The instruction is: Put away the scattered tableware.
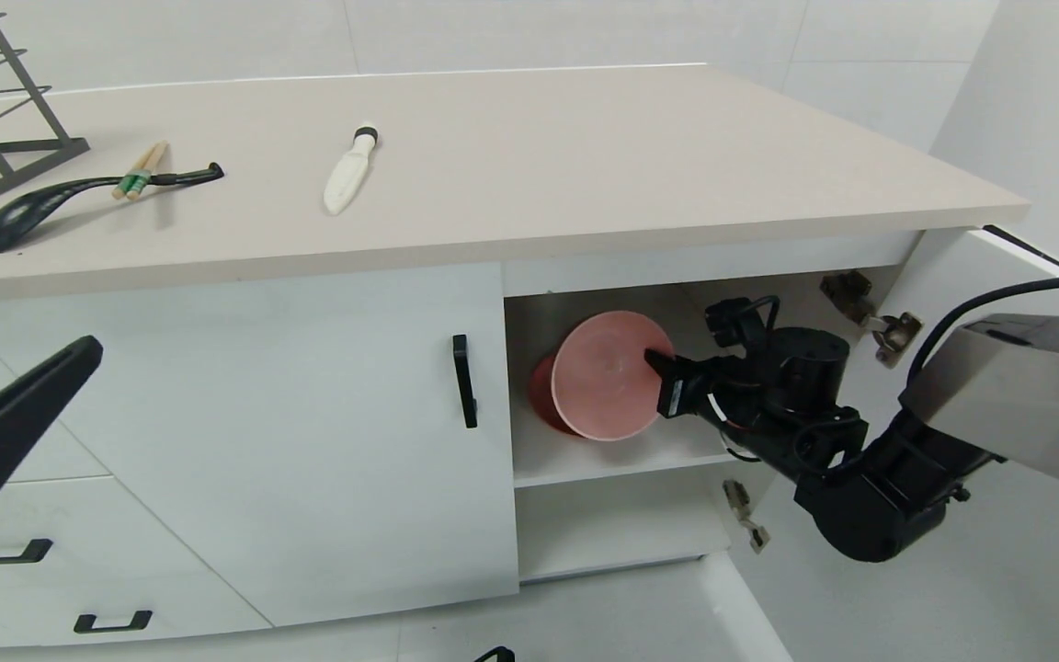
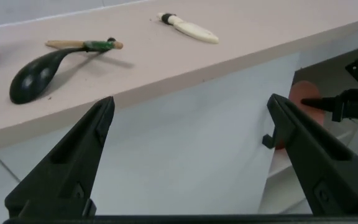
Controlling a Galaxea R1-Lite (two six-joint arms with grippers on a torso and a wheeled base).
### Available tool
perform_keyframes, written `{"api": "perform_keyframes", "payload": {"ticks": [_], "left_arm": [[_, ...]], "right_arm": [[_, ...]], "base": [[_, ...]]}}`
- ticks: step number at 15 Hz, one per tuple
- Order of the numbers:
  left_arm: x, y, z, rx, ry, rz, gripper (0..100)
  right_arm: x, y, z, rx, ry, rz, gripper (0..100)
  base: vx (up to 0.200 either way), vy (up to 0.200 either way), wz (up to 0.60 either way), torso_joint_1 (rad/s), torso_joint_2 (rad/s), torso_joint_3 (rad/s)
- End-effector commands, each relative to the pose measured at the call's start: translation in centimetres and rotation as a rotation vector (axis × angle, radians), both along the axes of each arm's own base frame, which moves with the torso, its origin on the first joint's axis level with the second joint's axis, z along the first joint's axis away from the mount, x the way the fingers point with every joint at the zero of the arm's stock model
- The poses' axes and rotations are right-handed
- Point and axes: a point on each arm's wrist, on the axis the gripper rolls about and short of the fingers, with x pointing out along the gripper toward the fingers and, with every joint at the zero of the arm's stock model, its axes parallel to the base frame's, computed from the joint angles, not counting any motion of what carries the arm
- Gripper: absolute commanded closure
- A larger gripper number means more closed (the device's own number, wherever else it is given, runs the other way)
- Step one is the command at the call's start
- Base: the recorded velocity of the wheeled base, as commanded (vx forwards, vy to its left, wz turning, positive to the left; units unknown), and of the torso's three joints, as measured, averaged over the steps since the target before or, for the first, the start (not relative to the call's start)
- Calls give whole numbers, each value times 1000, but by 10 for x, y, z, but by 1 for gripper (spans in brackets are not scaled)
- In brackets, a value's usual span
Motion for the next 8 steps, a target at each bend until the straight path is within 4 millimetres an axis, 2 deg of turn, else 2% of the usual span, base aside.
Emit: {"api": "perform_keyframes", "payload": {"ticks": [1, 4, 8], "left_arm": [[27, -6, -21, 6, 51, -3, 0], [23, -9, -20, -4, 9, -38, 0], [31, -11, -28, 13, 60, -37, 0]], "right_arm": [[11, 6, 3, -8, 18, 3, 100], [20, 11, -2, -30, 21, 8, 100], [25, 10, -31, -92, 67, 6, 100]], "base": [[0, 0, 0, 0, 0, 0], [0, 0, 0, 0, 0, 0], [0, 0, 0, 0, 0, 0]]}}
